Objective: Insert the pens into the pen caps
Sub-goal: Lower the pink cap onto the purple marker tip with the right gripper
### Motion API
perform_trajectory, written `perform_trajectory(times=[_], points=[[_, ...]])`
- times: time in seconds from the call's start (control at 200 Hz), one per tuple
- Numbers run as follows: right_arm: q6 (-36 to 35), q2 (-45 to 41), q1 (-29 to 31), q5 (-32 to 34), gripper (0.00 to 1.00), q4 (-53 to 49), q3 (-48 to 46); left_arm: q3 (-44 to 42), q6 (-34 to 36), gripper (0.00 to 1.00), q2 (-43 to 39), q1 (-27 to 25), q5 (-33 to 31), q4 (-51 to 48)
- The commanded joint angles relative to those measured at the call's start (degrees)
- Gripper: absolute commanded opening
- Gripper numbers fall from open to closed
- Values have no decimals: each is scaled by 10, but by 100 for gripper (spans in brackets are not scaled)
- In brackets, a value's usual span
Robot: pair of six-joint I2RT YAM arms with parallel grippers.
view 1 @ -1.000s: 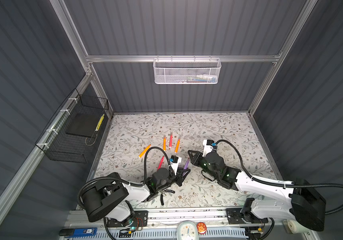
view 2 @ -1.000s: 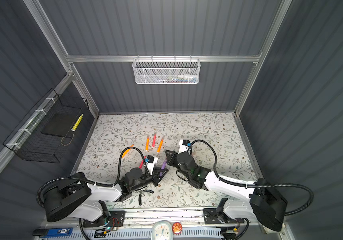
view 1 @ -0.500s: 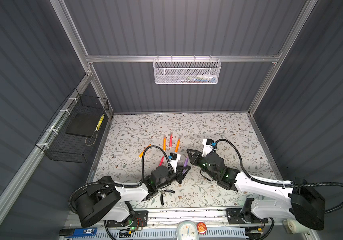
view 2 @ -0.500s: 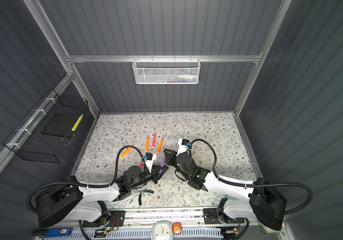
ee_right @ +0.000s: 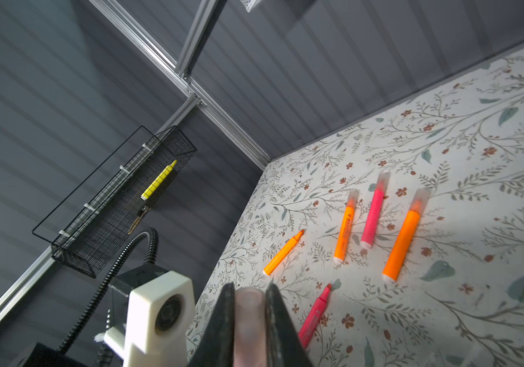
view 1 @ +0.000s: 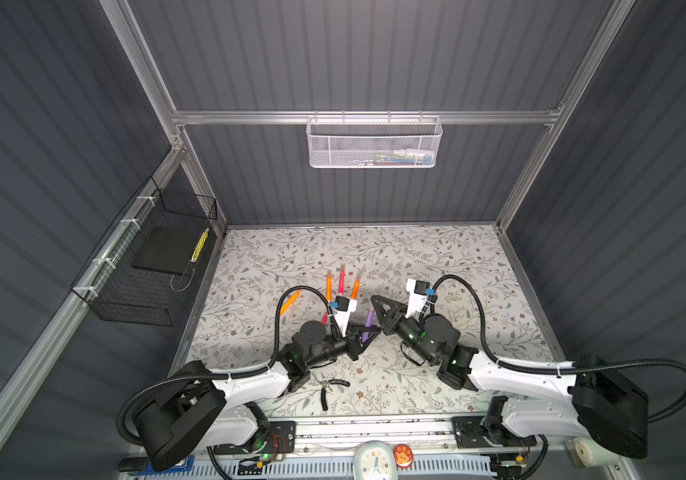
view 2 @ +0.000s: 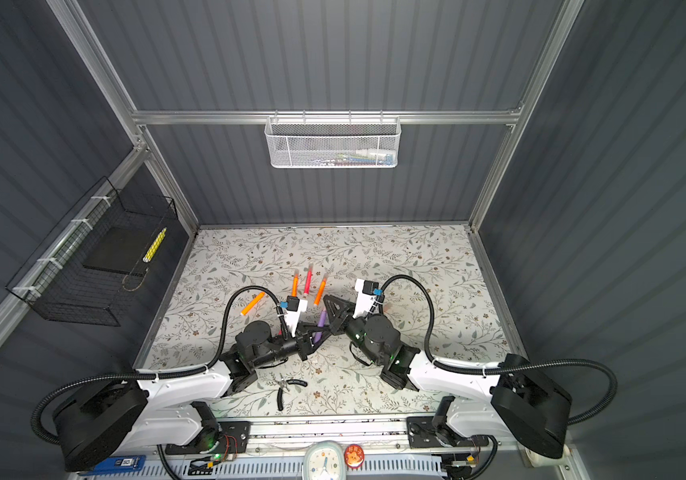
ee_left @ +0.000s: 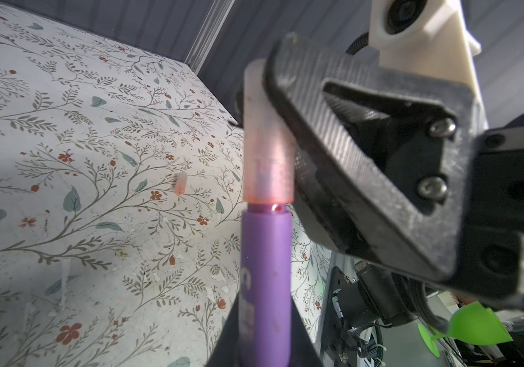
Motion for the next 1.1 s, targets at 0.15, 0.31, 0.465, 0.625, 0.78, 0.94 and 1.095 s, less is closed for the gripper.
perform_trajectory(times=[0.15, 0.31, 0.465, 0.625, 0.78, 0.94, 1.095], points=[[-37, -46, 24, -30, 41, -62, -29, 17, 44, 0, -40, 13, 21, 61], [-63, -133, 23, -20, 53, -101, -39, 1, 99, 0, -61, 12, 34, 45], [-88, -180, 23, -51, 65, -119, -31, -8, 152, 0, -64, 11, 1, 25], [-99, -195, 23, -48, 74, -130, -12, -9, 199, 0, -53, 2, -5, 11], [-86, -169, 17, -6, 70, -193, 38, -14, 225, 0, -41, -17, -24, 17], [-62, -122, -10, -30, 67, -185, 58, -11, 238, 0, -31, -26, -28, 12], [-49, -92, -24, -60, 54, -186, 76, -8, 243, 0, -24, -29, -33, 8]])
